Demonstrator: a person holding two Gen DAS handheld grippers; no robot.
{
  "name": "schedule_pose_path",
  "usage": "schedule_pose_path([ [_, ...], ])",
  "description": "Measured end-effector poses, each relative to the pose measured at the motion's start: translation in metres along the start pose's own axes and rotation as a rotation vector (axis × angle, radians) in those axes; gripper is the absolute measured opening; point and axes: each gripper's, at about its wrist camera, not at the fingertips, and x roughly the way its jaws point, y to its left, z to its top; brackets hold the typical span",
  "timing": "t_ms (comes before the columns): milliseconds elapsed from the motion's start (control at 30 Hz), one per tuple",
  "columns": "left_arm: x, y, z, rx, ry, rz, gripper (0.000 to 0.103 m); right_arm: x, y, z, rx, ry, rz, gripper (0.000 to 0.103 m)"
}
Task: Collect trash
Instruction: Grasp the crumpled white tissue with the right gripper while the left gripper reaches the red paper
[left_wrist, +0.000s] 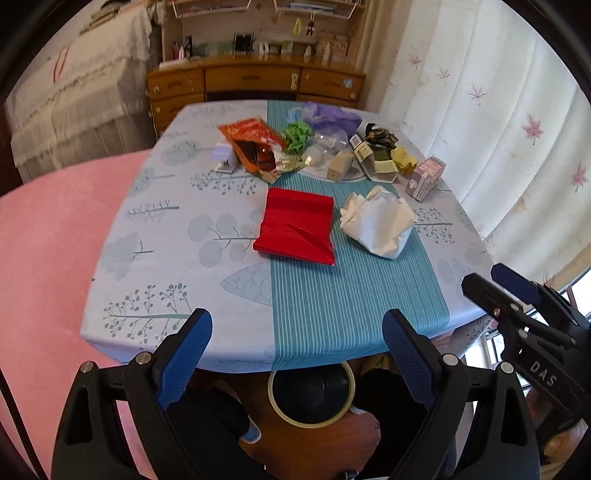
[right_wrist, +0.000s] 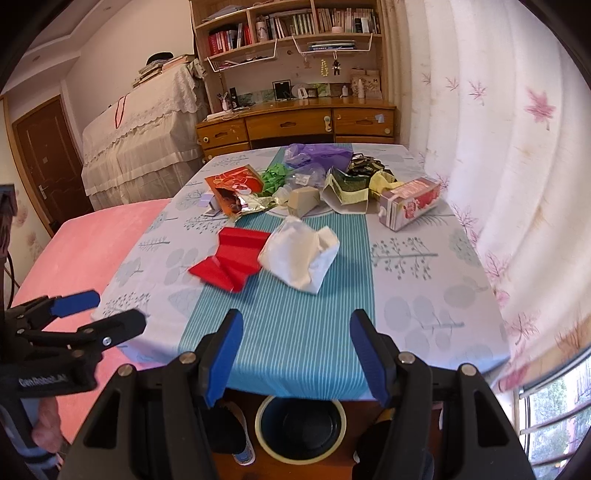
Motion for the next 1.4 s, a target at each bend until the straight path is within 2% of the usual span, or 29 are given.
schedule_pose_path([
  [133,0.025,0.013,0.013,0.001,0.042,0.0,0.092,0.035,-0.011,0.019,0.021,0.029,0.014,0.061],
  [300,0.069,0.028,0.026,-0.064,0.127,-0.06,0.092,0.079,-0.023,0.032,0.059,0.08,0.054,0.062],
  [333,0.079,0.031,0.028,-0.089,0.14,-0.075,0.091,0.091,-0.023,0.033,0.06,0.094,0.06,0.062],
  [433,0.11,0.04,0.032,-0.176,0.194,-0.137,0.07,0.115,-0.026,0.036,0.065,0.128,0.071,0.062],
  [467,0.121,0.044,0.034,-0.212,0.22,-0.161,0.067,0.123,-0.027,0.037,0.07,0.137,0.075,0.062],
  [533,0.136,0.049,0.037,-0.271,0.229,-0.193,0.067,0.135,-0.03,0.038,0.077,0.149,0.091,0.062],
  [567,0.135,0.05,0.04,-0.28,0.188,-0.196,0.067,0.138,-0.03,0.039,0.08,0.15,0.1,0.062],
  [600,0.138,0.049,0.043,-0.281,0.181,-0.204,0.067,0.141,-0.031,0.04,0.081,0.148,0.108,0.062],
  [700,0.153,0.047,0.051,-0.33,0.21,-0.256,0.067,0.149,-0.033,0.043,0.086,0.134,0.141,0.062],
  [800,0.16,0.04,0.061,-0.329,0.195,-0.254,0.067,0.155,-0.032,0.046,0.086,0.121,0.164,0.061],
  [833,0.164,0.038,0.065,-0.333,0.192,-0.244,0.067,0.156,-0.03,0.046,0.077,0.113,0.168,0.057],
  [867,0.164,0.038,0.069,-0.339,0.187,-0.241,0.067,0.157,-0.03,0.047,0.073,0.109,0.171,0.048],
  [933,0.169,0.037,0.076,-0.359,0.183,-0.231,0.067,0.159,-0.029,0.047,0.07,0.111,0.174,0.035],
  [1067,0.18,0.035,0.093,-0.382,0.18,-0.206,0.067,0.158,-0.032,0.048,0.074,0.099,0.188,0.032],
  [1233,0.19,0.023,0.106,-0.304,0.19,-0.191,0.067,0.158,-0.042,0.047,0.091,0.097,0.198,0.031],
  [1300,0.193,0.019,0.109,-0.279,0.193,-0.187,0.058,0.159,-0.045,0.047,0.1,0.096,0.2,0.031],
  [1367,0.195,0.016,0.109,-0.269,0.195,-0.174,0.033,0.159,-0.049,0.047,0.113,0.089,0.197,0.031],
  [1400,0.197,0.016,0.108,-0.27,0.199,-0.178,0.025,0.159,-0.05,0.047,0.12,0.087,0.198,0.031],
])
